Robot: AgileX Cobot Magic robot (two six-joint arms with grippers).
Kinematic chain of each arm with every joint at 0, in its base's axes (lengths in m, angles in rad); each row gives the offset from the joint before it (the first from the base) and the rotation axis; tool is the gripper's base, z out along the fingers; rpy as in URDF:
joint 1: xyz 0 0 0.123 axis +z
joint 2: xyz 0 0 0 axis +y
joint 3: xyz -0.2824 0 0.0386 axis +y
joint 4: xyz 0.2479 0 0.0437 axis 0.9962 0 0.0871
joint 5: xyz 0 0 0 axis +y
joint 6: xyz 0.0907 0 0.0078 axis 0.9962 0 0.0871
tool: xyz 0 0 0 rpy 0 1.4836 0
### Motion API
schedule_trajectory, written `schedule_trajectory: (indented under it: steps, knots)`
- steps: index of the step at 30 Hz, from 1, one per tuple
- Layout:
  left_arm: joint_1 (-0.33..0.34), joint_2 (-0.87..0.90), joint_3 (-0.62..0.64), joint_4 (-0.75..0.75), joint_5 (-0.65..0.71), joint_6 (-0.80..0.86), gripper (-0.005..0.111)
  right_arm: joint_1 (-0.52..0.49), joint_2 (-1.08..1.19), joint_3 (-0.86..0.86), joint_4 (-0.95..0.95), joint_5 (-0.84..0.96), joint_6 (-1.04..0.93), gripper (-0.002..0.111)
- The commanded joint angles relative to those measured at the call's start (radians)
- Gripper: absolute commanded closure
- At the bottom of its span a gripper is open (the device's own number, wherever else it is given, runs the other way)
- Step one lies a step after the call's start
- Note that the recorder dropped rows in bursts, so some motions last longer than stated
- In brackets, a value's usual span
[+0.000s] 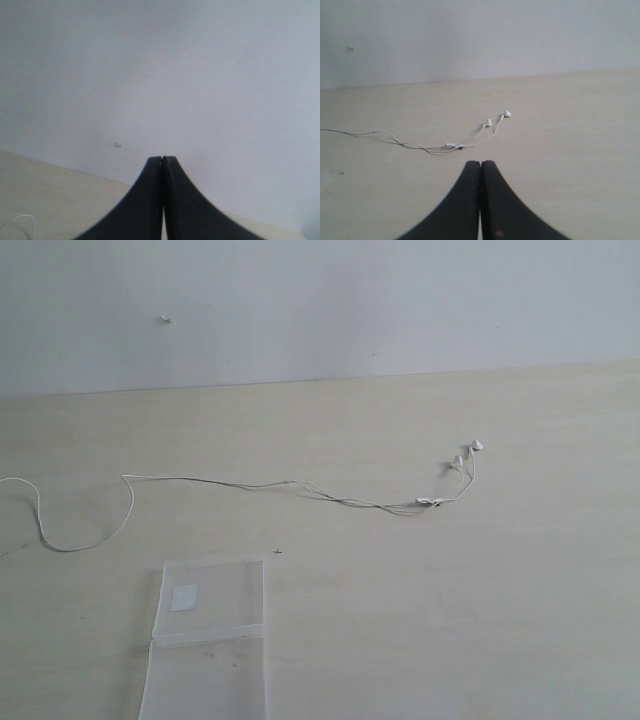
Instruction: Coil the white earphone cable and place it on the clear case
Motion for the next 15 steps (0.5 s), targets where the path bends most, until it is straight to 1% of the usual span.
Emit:
schedule_trajectory:
  steps: [1,3,5,7,9,10,11,12,13,14,15]
  knots:
    - [0.002,0.000,-0.015,-0.059,-0.060,-0.007,0.105,-0.005,-0.007,0.004,0.001,-0.015,0.001,0.108]
    - [0.002,0.000,-0.015,-0.067,-0.132,-0.007,0.105,-0.005,-0.007,0.004,0.001,-0.015,0.001,0.108]
    - [0.002,0.000,-0.015,-0.122,-0.202,-0.007,0.105,-0.005,-0.007,0.004,0.001,-0.015,0.001,0.108]
    - [0.002,0.039,-0.015,-0.175,-0.270,-0.007,0.105,-0.005,-0.007,0.004,0.001,-0.015,0.001,0.108]
    - [-0.005,0.154,-0.057,-0.215,-0.247,0.043,0.105,-0.005,-0.007,0.004,0.001,-0.015,0.001,0.108]
    - [-0.027,0.257,-0.109,-0.275,-0.178,0.181,0.105,-0.005,-0.007,0.004,0.001,-0.015,0.001,0.108]
    - [-0.040,0.322,-0.143,-0.331,-0.142,0.287,0.105,-0.005,-0.007,0.004,0.001,-0.015,0.001,0.108]
    - [-0.071,0.462,-0.216,-0.434,-0.095,0.472,0.105,-0.005,-0.007,0.004,0.001,-0.015,0.001,0.108]
    - [-0.082,0.531,-0.247,-0.465,-0.080,0.532,0.105,-0.005,-0.007,0.004,0.001,-0.015,0.001,0.108]
    - [-0.096,0.661,-0.339,-0.508,-0.020,0.638,0.105,-0.005,-0.007,0.004,-0.004,-0.014,-0.006,0.108]
    - [-0.098,0.735,-0.390,-0.506,0.023,0.678,0.105,-0.005,-0.007,0.004,-0.015,-0.012,-0.014,0.108]
